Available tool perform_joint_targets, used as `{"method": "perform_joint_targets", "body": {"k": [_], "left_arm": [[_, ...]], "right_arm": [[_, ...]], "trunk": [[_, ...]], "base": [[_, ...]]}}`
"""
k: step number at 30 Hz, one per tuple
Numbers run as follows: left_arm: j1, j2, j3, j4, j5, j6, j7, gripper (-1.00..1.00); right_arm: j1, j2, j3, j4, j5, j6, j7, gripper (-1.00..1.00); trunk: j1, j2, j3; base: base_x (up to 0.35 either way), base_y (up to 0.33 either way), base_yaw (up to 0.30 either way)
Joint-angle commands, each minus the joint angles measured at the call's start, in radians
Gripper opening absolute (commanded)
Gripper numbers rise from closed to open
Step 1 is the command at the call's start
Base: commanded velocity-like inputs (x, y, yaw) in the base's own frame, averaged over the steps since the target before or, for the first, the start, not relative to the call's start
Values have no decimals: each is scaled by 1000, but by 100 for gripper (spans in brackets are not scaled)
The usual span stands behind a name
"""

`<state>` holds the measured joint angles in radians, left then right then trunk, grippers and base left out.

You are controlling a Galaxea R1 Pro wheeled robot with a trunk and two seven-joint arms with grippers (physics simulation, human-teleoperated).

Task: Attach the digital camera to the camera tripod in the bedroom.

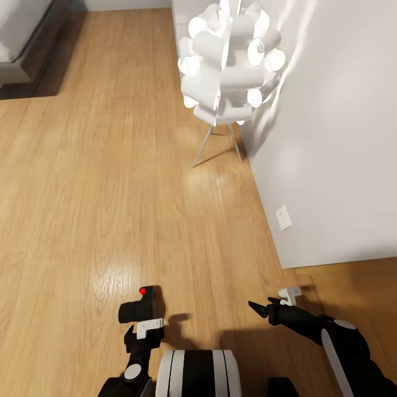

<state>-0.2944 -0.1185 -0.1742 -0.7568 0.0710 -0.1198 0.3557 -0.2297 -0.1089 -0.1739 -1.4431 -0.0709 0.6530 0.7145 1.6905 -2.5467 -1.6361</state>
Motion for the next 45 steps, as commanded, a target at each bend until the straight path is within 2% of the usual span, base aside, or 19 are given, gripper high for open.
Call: {"method": "perform_joint_targets", "body": {"k": [1, 28, 36, 45], "left_arm": [[0, 1, -5, 1, 7, -4, 6, 100], [-1, 3, -4, 10, 10, -4, 5, 100], [-65, 2, -4, 115, 9, -6, 5, 100], [-73, 2, -3, 127, 9, -9, 5, 100]], "right_arm": [[0, 0, -1, 0, -7, 8, 0, 100], [0, 0, -1, 0, -7, 8, 0, 100], [0, 0, -1, 0, -7, 8, 0, 100], [0, 0, -1, 0, -7, 8, 0, 100]], "trunk": [[0, 0, 0], [0, 0, 0], [0, 0, 0], [0, 0, 0]], "base": [[18, 0, 0], [2, 0, 0], [0, 0, 0], [0, 0, 0]]}}
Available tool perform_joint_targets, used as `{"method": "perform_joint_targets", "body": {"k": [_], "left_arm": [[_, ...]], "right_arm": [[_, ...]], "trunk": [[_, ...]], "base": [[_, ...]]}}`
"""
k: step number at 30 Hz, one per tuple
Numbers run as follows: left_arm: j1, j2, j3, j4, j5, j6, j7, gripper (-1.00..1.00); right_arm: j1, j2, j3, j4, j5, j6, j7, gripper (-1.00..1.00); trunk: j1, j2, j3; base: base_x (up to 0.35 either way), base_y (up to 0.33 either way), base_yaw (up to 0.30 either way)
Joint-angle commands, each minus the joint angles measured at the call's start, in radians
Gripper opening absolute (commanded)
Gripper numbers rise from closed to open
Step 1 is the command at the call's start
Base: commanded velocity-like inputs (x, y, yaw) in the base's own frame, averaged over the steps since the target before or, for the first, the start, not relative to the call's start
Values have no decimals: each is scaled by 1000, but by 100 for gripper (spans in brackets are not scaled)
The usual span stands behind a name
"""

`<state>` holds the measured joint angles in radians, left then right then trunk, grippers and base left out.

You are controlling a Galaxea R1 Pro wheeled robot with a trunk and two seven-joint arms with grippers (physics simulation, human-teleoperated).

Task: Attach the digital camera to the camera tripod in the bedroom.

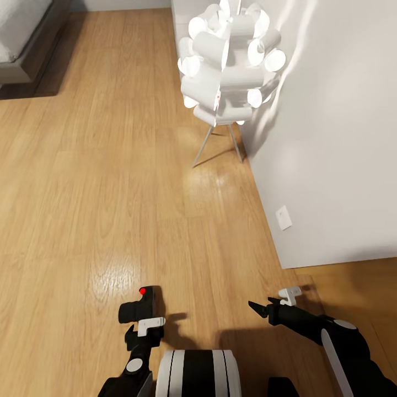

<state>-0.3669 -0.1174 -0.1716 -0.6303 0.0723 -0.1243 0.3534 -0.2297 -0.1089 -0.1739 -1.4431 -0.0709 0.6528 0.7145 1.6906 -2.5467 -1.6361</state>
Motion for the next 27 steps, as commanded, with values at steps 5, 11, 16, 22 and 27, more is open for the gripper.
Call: {"method": "perform_joint_targets", "body": {"k": [5, 11, 16, 22, 27], "left_arm": [[-1, 1, -5, 1, 7, -8, 7, 100], [-1, 1, -5, 4, 7, -49, 8, -100], [-1, 1, -5, 7, 7, -63, 9, -100], [-1, 1, -5, 5, 7, -66, 9, -100], [-1, 1, -5, 2, 7, -68, 9, -100]], "right_arm": [[0, 0, -1, 0, -7, 8, 0, 100], [0, 0, -1, 0, -7, 8, 0, 100], [0, 0, -1, 0, -7, 8, 0, 100], [0, 0, -1, 0, -7, 8, 0, 100], [0, 0, -1, 0, -7, 8, 0, 100]], "trunk": [[0, 0, 0], [0, 0, 0], [0, 0, 0], [0, 0, 0], [0, 0, 0]], "base": [[0, 0, 0], [0, 0, 0], [0, 0, 0], [0, 0, 0], [0, 0, 0]]}}
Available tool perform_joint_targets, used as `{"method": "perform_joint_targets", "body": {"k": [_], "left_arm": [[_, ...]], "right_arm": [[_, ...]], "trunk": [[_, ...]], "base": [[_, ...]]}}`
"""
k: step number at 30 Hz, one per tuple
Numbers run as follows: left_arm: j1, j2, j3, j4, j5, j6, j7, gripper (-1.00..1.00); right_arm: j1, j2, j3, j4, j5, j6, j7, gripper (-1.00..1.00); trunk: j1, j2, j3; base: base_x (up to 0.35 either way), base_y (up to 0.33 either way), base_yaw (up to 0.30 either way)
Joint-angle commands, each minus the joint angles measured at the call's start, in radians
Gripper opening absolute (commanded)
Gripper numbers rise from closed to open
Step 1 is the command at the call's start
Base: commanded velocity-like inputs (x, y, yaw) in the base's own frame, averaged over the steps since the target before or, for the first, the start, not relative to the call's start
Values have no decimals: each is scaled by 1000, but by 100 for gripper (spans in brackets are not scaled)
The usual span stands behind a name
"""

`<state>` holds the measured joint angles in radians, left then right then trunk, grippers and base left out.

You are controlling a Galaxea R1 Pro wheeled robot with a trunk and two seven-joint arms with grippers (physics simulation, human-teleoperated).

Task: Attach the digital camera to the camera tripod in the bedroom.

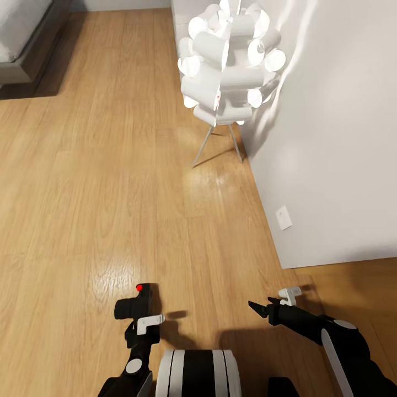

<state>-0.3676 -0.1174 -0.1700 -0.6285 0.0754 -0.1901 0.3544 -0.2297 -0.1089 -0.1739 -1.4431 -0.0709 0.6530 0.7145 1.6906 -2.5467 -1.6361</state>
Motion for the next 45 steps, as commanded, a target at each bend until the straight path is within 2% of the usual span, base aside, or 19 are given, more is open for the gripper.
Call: {"method": "perform_joint_targets", "body": {"k": [1, 7, 9, 10, 11, 13, 14, 18, 19, 23, 24, 26, 29, 32, 35, 39, 45], "left_arm": [[-1, 1, -6, -1, 4, -3, 8, -100], [-1, 1, -3, -49, 2, -32, 17, -100], [-1, 1, -3, -139, 1, -45, 48, -100], [4, 1, -6, -268, 1, -34, 104, -100], [6, 1, -6, -301, 0, -24, 120, -100], [11, 0, -8, -389, -2, 29, 164, -100], [13, 0, -8, -439, -2, 80, 187, -100], [15, -1, -11, -535, -3, 192, 218, -100], [16, -2, -14, -613, -3, 249, 228, -100], [16, -4, -17, -720, -2, 332, 231, -100], [16, -9, -44, -788, 1, 477, 228, -100], [16, -11, -61, -796, 6, 510, 227, -100], [16, -14, -101, -808, 30, 550, 227, -100], [16, -16, -195, -816, 100, 573, 234, -100], [16, -15, -227, -817, 137, 577, 241, -100], [16, -14, -243, -817, 166, 579, 261, -100], [16, -12, -251, -816, 188, 570, 284, -100]], "right_arm": [[0, 0, -1, 0, -7, 8, 0, 100], [0, 0, -1, 0, -7, 8, 0, 100], [0, 0, -1, -1, -7, 8, 0, 100], [0, 0, -1, -2, -8, 8, 1, 100], [0, 0, -1, -2, -8, 8, 1, 100], [0, 0, 0, -3, -9, 8, 2, 100], [0, 1, 2, -4, -10, 9, 3, 100], [0, 3, 5, -8, -12, 9, 4, 100], [0, 9, 6, -15, -13, 10, 6, 100], [0, 21, 8, -31, -15, 13, 9, 100], [0, 46, 10, -54, -16, 15, 10, 100], [0, 55, 11, -60, -16, 16, 10, 100], [0, 64, 11, -70, -16, 17, 12, 100], [0, 69, 10, -74, -16, 19, 12, 100], [0, 70, 10, -75, -16, 19, 13, 100], [0, 70, 10, -75, -17, 19, 13, 100], [0, 71, 10, -75, -17, 19, 13, 100]], "trunk": [[0, 0, 0], [0, 0, 0], [0, 0, 0], [0, 0, 0], [0, 0, 0], [0, 0, 0], [0, 0, 0], [0, 0, 0], [0, 0, 0], [0, 0, 0], [0, 0, 0], [0, 0, 0], [0, 0, 0], [0, 0, 0], [0, 0, 0], [0, 0, 0], [-3, 1, 23]], "base": [[0, 0, 0], [0, 0, 0], [0, 0, 0], [0, 0, 0], [0, 0, 0], [0, 0, 0], [0, 0, 0], [0, 0, 0], [0, 0, 0], [0, 0, 0], [0, 0, 0], [0, 0, 0], [0, 0, 0], [0, 0, 0], [0, 0, 0], [0, 0, 0], [0, 0, 0]]}}
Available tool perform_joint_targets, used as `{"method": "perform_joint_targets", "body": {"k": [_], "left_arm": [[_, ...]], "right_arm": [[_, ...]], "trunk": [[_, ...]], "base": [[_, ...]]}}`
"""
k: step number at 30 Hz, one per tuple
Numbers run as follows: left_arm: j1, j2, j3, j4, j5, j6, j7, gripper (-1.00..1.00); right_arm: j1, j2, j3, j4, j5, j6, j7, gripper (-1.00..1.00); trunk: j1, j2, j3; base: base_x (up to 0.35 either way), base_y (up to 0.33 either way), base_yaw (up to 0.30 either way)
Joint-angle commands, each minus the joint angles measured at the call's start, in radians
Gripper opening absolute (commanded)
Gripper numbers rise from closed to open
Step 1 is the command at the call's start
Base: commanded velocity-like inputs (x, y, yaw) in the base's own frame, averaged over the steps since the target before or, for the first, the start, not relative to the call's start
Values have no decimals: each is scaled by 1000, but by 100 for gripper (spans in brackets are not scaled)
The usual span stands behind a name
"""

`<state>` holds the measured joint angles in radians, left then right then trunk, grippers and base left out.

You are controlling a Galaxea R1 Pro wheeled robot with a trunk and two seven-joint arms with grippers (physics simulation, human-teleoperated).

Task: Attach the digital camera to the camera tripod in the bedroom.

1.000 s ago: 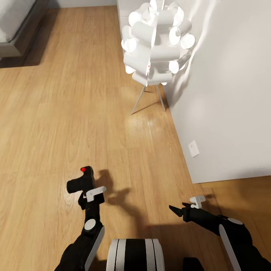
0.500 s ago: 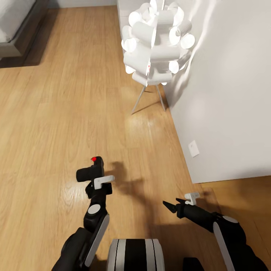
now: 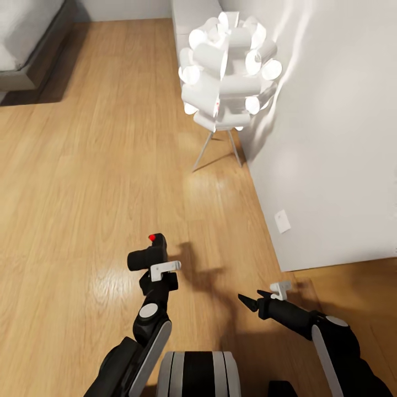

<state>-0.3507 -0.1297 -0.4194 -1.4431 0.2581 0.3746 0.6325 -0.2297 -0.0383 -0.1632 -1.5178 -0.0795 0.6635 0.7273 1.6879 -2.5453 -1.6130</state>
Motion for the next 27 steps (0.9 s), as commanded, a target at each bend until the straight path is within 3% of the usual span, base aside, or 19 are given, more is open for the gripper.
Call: {"method": "perform_joint_targets", "body": {"k": [1, 5, 10, 11, 15, 18, 24, 25, 27], "left_arm": [[-1, 1, -1, -1, 8, 4, 6, -100], [-1, 4, 0, -4, 51, 2, 6, -100], [-1, 43, 1, -32, 187, 0, -8, -100], [-1, 70, -1, -46, 230, 1, -17, -100], [-1, 138, -3, -67, 313, 2, -57, -100], [-1, 231, 1, -77, 419, 5, -177, -100], [-2, 355, 3, -80, 575, 5, -372, -100], [-2, 394, 3, -78, 631, 3, -431, -100], [-2, 429, 3, -77, 682, 2, -480, -100]], "right_arm": [[0, 0, -1, 0, -8, 8, 0, 100], [0, 0, 0, 0, -8, 8, 0, 100], [0, 0, 1, 0, -8, 8, 0, 100], [0, 0, 2, 0, -8, 8, 0, 100], [0, 0, 3, 0, -8, 7, 0, 100], [0, 0, 3, 0, -8, 7, 0, 100], [0, 0, 4, 0, -8, 5, 1, 100], [0, 0, 4, -1, -8, 4, 1, 100], [0, 0, 4, -1, -8, 4, 1, 100]], "trunk": [[-1, 0, 3], [-2, 1, 19], [-5, 2, 38], [-5, 2, 42], [-7, 3, 58], [-8, 4, 69], [-11, 5, 92], [-11, 6, 96], [-12, 6, 104]], "base": [[0, 0, 0], [0, 0, 0], [0, 0, 0], [0, 0, 0], [0, 0, 0], [0, 0, 0], [0, 0, 0], [0, 0, 0], [0, 0, 0]]}}
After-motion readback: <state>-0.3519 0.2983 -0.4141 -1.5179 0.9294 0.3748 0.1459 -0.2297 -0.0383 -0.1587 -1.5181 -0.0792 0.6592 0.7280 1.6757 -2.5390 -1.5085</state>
